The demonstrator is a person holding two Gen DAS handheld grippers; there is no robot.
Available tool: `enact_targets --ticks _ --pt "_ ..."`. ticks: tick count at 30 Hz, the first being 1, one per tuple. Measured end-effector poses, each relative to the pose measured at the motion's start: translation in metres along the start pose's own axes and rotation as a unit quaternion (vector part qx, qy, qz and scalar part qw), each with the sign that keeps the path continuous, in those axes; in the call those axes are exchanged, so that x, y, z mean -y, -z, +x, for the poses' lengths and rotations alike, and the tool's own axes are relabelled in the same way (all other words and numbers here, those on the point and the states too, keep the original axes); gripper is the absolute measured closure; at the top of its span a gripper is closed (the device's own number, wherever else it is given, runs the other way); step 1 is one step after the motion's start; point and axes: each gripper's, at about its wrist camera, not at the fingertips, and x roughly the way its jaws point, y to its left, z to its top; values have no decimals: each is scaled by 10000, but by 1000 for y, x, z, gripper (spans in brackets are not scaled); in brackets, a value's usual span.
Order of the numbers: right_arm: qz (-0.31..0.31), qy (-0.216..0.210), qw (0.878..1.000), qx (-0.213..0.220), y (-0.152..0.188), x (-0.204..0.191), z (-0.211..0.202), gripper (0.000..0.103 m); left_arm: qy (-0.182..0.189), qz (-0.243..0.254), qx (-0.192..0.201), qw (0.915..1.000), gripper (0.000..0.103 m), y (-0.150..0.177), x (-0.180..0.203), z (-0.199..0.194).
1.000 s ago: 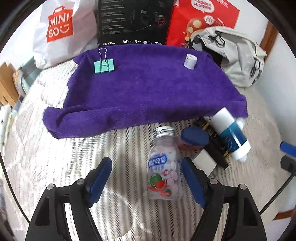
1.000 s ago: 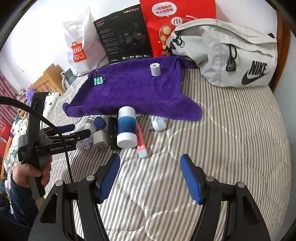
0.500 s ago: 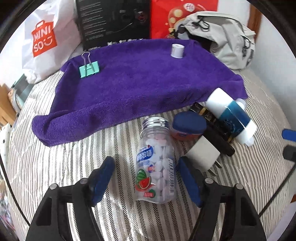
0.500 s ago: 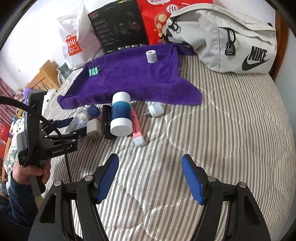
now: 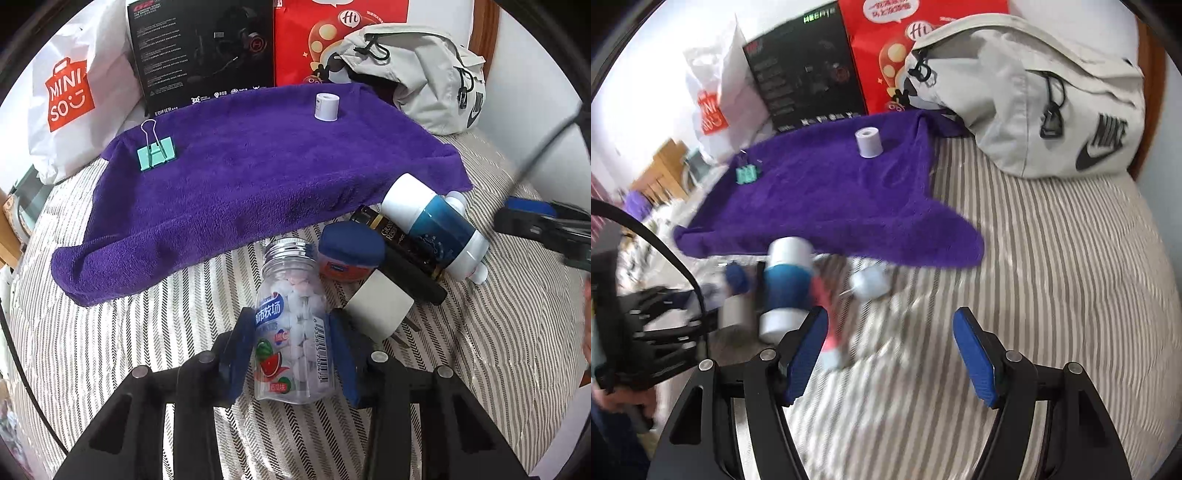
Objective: Organize rigid objects
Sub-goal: 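Grasp the clear candy bottle with the left tool while the right tool grasps the small white cylinder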
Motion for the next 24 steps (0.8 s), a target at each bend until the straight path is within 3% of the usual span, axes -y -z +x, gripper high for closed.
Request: enact_targets --ticks 6,13,24 --pt "-362 -187 9992 -52 -3 -8 27 34 -7 18 -11 10000 64 0 -1 1" --pt "-772 154 9969 70 -3 -21 43 36 3 37 -4 10000 64 0 -2 1" --pt "-1195 199 9925 190 -4 -27 45 62 -22 60 18 10000 64 -1 -2 2"
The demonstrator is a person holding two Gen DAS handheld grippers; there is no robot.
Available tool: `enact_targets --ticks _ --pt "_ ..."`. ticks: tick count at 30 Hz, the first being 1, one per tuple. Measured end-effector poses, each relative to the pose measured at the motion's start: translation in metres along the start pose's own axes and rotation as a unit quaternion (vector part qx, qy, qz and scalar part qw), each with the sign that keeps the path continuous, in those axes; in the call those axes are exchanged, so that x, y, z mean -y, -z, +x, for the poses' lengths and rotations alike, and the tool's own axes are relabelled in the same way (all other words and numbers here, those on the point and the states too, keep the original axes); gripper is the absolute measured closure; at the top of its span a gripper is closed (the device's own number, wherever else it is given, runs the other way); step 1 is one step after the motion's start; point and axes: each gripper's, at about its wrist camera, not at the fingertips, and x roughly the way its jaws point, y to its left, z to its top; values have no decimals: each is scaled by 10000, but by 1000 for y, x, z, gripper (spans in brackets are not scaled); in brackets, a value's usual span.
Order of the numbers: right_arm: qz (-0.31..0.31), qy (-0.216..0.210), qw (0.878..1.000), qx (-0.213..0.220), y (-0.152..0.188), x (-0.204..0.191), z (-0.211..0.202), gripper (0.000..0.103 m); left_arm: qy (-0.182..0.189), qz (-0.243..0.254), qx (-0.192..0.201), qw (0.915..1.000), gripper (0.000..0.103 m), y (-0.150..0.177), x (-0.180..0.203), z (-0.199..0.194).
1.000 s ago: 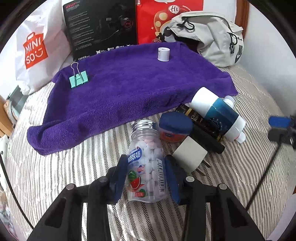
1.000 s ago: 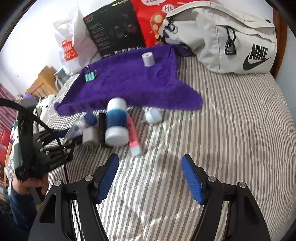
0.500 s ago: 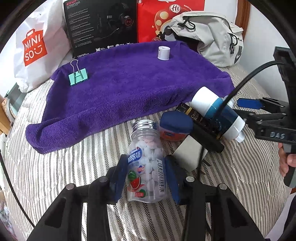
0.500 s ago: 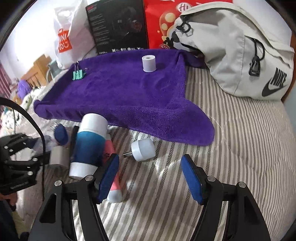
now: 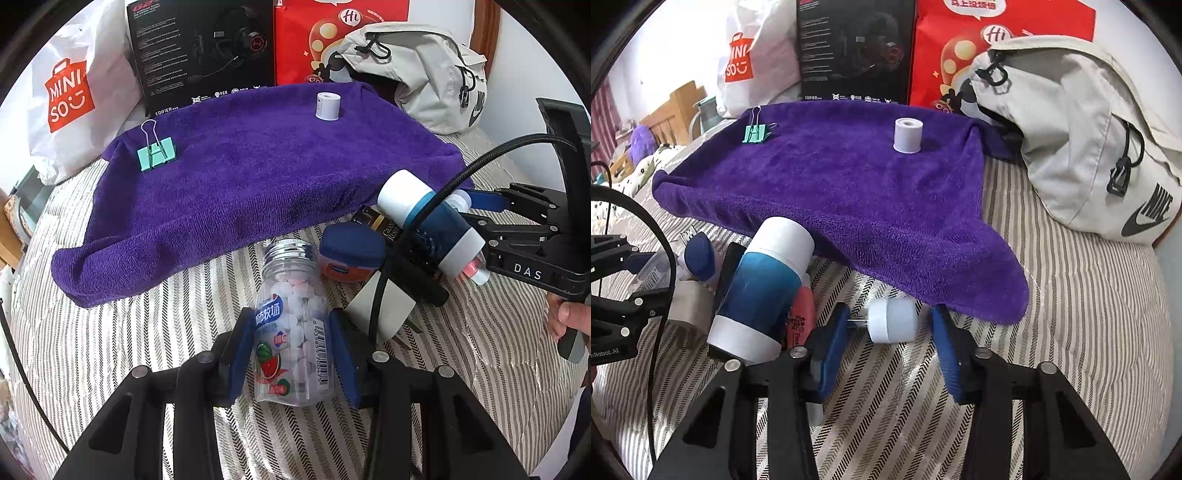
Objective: Organize rigid objects
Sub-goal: 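Grasp the clear candy bottle with the left tool while the right tool grasps the small white cylinder, then place the bottle beside the clip with the left tool while the right tool sets the cylinder by the tape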
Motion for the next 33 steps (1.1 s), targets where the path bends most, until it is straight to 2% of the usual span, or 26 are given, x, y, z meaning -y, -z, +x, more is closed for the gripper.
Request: enact_targets --ticks 1,11,23,33 --pt "-7 13 10000 2 0 0 0 67 4 -9 9 10000 64 0 0 0" --pt "371 -239 9988 -212 4 10 -9 67 75 -184 22 9998 64 4 -12 -5" --pt "689 -332 9969 -165 13 15 -38 67 349 -645 185 9971 64 9 -51 -27" --pt "712 -562 9958 -77 -2 10 -48 67 301 -745 315 9963 64 0 -67 -39"
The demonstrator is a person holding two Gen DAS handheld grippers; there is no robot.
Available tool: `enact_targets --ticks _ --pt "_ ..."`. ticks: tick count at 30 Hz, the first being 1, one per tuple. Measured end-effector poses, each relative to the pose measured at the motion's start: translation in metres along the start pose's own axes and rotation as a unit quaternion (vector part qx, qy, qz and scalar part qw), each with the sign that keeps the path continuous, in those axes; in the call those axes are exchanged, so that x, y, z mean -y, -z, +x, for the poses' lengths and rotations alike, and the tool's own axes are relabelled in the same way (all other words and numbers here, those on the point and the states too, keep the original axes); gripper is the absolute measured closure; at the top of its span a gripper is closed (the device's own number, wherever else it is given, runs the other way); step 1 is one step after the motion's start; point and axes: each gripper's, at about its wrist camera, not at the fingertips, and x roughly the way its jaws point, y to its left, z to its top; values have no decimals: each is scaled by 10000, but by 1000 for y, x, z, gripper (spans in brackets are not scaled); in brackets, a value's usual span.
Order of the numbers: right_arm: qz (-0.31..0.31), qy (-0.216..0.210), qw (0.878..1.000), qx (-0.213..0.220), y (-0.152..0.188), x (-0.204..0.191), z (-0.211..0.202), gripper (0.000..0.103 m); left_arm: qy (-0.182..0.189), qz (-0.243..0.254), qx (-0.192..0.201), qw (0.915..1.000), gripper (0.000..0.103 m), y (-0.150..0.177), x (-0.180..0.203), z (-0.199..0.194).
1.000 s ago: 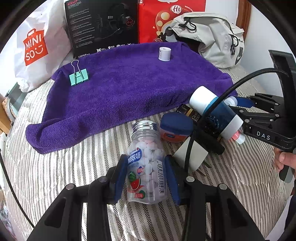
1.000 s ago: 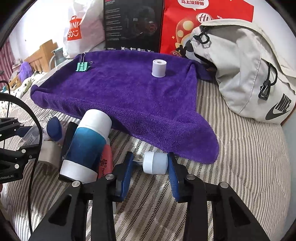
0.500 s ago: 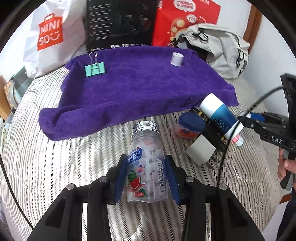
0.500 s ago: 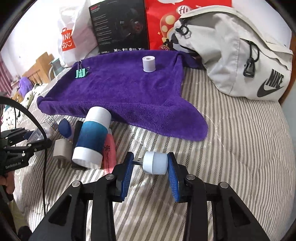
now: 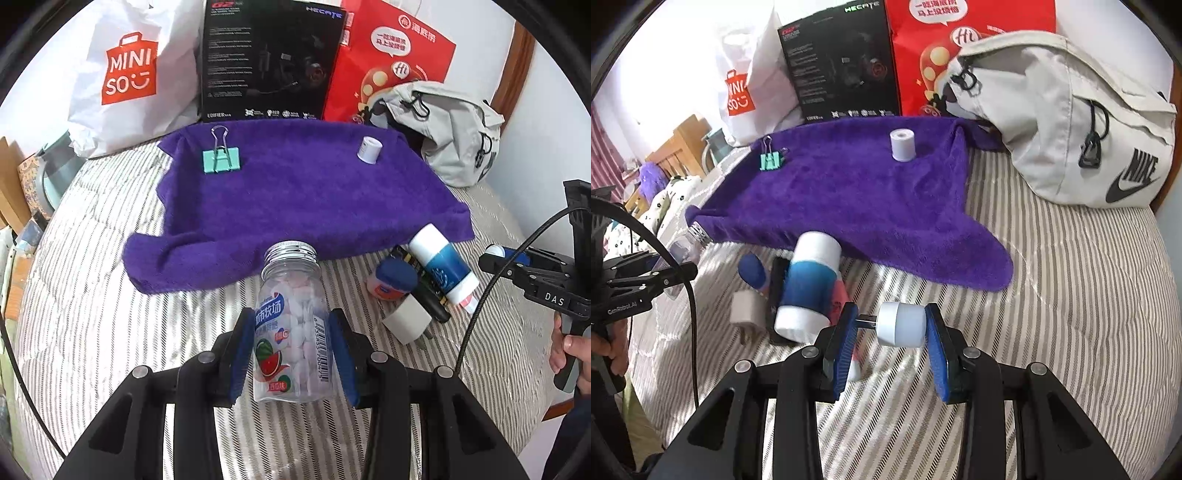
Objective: Organize rigid objects
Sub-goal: 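Place the bottle beside the clip with the left tool while the right tool sets the cylinder by the tape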
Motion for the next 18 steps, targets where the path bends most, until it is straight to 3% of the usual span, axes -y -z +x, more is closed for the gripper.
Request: enact_targets --ticks 9,18 --pt "-62 -199 9997 131 -37 -3 6 67 -80 -137 168 9997 64 -28 -21 -3" --pt "-207 -136 9996 128 -82 -1 36 67 -177 -203 138 9995 64 -68 -38 22"
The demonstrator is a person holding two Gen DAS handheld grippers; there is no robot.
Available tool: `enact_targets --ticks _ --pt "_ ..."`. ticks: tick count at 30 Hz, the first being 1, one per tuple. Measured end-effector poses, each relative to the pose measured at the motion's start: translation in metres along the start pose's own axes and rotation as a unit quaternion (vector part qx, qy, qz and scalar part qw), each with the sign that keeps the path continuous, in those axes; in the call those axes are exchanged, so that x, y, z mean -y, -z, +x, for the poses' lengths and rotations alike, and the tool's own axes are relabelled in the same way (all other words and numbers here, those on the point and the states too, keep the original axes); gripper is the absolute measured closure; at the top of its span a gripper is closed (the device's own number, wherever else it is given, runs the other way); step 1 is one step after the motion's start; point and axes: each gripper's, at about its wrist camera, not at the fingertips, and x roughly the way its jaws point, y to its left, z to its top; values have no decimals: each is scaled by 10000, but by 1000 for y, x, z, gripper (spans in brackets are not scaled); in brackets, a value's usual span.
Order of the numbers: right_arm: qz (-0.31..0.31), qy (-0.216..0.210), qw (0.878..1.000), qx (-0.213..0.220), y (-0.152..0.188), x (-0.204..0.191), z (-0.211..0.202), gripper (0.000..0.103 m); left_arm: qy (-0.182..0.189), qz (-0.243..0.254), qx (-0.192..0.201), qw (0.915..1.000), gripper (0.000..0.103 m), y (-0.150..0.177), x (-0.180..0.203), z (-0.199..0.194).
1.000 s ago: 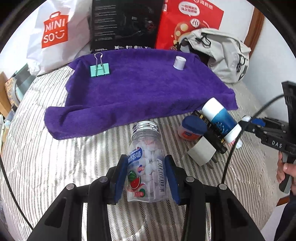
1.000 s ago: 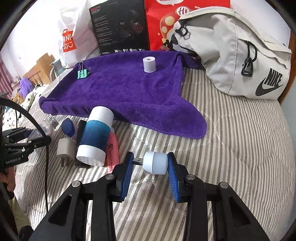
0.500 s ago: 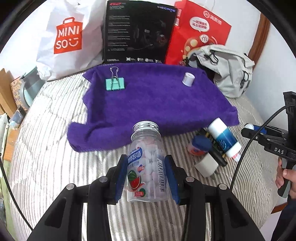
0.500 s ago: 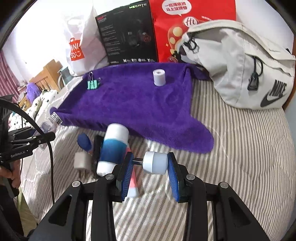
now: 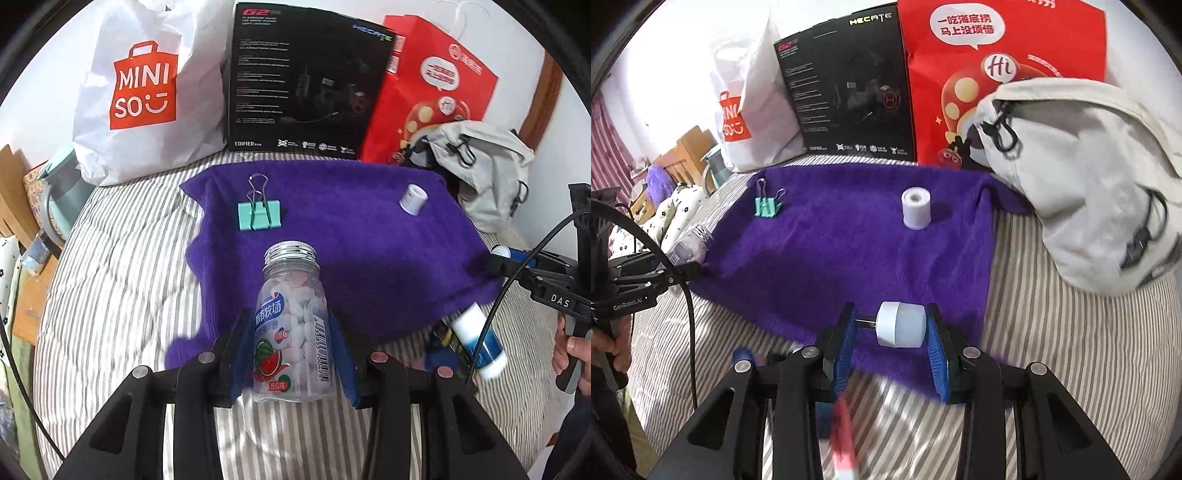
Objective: Organize rigid objects
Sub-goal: 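Place the bottle beside the clip with the left tool while the right tool sets the cylinder by the tape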
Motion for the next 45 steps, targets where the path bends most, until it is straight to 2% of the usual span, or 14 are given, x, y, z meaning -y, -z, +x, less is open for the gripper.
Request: enact_targets --ticks 11,20,26,30,34,38,45 --pt "-107 205 9994 -261 -47 21 64 67 -84 -123 -188 9997 64 -25 -12 39" --pt "-382 386 9971 -524 -59 18 98 67 -226 -55 -349 9991 64 -33 -10 62" --pt "-494 445 9966 -494 -58 16 101 66 -365 133 -413 9984 64 -36 -5 72" --pt "-606 456 9962 -436 -56 14 100 66 -598 395 -464 9964 64 -34 4 78" --pt "-629 415 9961 -452 -55 17 99 66 -602 371 -478 9963 64 -34 3 78" --pt "-635 338 9960 -539 -53 18 98 57 -676 481 -485 9954 63 -31 4 77" --pt "-789 381 9935 -721 -41 12 87 51 -690 458 -625 9946 57 -27 7 72"
